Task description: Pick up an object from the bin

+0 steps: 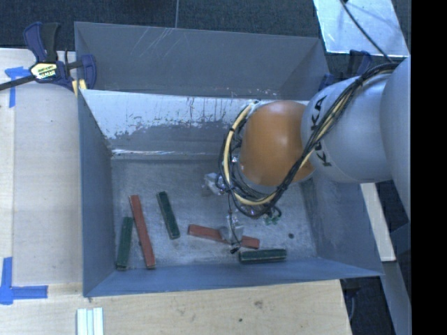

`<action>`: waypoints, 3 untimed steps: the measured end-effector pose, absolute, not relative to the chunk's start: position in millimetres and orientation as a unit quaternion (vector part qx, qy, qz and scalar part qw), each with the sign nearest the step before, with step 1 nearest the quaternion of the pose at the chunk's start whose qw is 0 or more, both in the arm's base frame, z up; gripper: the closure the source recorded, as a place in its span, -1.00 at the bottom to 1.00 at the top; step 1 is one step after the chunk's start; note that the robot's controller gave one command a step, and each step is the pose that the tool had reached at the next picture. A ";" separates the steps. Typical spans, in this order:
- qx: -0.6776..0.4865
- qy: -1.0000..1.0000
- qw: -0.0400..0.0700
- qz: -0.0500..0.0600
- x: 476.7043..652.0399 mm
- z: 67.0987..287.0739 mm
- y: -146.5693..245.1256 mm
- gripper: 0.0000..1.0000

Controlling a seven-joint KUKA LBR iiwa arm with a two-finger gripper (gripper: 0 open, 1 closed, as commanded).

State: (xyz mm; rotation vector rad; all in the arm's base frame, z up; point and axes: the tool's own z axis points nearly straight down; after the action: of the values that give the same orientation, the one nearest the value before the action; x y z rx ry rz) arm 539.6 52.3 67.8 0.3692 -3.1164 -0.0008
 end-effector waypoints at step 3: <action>0.137 -0.991 0.002 0.001 492.3 116.4 35.6 -1.00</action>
Offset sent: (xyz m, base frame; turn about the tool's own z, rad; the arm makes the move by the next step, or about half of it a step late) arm -0.0422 0.0272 0.0022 -0.0008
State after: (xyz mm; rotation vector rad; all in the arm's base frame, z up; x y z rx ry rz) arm 492.3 35.6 116.4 0.4309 -3.1086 0.0037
